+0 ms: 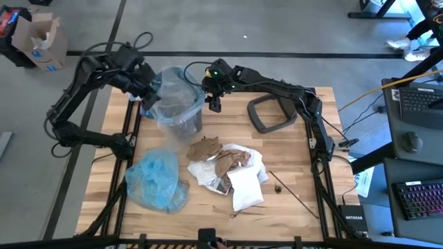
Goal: Pick and place trash into bin
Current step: Put the transparent cellophane into the trash bin
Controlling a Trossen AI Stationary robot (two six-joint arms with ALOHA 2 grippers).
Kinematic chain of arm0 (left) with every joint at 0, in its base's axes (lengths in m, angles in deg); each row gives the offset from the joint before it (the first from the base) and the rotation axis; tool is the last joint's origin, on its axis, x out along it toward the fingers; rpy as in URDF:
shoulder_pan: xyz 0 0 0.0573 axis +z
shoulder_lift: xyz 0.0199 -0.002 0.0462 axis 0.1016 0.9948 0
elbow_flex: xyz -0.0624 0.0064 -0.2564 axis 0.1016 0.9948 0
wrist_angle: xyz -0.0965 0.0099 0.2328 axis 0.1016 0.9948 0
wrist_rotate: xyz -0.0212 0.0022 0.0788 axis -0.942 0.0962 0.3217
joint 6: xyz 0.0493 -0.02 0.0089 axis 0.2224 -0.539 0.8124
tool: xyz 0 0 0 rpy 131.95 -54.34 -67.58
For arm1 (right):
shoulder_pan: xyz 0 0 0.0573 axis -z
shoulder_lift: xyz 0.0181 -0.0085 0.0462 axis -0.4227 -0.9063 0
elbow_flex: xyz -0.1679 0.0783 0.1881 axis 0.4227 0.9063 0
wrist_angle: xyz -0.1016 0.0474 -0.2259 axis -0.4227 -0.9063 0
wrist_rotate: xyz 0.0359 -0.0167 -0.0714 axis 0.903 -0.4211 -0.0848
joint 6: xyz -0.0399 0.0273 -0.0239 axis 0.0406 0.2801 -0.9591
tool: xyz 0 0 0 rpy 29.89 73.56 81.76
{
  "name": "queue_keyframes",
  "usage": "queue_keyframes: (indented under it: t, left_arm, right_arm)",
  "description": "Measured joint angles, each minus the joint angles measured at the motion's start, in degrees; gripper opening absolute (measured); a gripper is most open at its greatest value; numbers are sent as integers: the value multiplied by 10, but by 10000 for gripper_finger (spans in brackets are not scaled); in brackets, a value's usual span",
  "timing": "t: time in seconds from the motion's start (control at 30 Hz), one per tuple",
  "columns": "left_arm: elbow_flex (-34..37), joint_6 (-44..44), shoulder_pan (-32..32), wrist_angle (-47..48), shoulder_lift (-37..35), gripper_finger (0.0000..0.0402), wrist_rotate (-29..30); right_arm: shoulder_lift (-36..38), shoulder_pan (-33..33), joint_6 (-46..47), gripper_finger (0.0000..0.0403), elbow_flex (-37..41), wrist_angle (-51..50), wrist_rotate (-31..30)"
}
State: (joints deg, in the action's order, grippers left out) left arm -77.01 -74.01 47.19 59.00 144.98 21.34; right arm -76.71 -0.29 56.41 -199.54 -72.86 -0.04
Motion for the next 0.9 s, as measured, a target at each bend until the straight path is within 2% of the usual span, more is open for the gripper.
queue_keyframes:
  t: [0.13, 0.3, 0.37, 0.5, 0.57, 0.77, 0.83, 0.9]
  left_arm:
    - [-35, 9, 2, -17, -12, 158, -2]
    - [-50, 6, 3, -93, -21, 158, -6]
    - [-46, 3, 3, -125, -19, 158, -49]
    - [-21, -6, -5, -131, 1, 158, -197]
    - [0, -7, -20, -129, 14, 158, -221]
    - [63, 2, -47, -122, 54, 158, -214]
    - [70, 7, -46, -113, 63, 158, -158]
    - [74, 7, -45, -114, 69, 158, -58]
  right_arm:
    - [0, 0, -2, 184, 0, 1, 0]
    - [0, 0, -2, 184, 0, 1, 4]
    - [0, 0, -2, 184, 0, 3, 4]
    - [0, 0, -4, 184, 0, 3, 4]
    - [0, 0, -4, 184, 0, 2, 4]
    - [0, 0, -4, 184, 0, 2, 4]
    - [0, 0, -4, 184, 0, 1, 4]
    - [0, 0, -4, 184, 0, 1, 4]
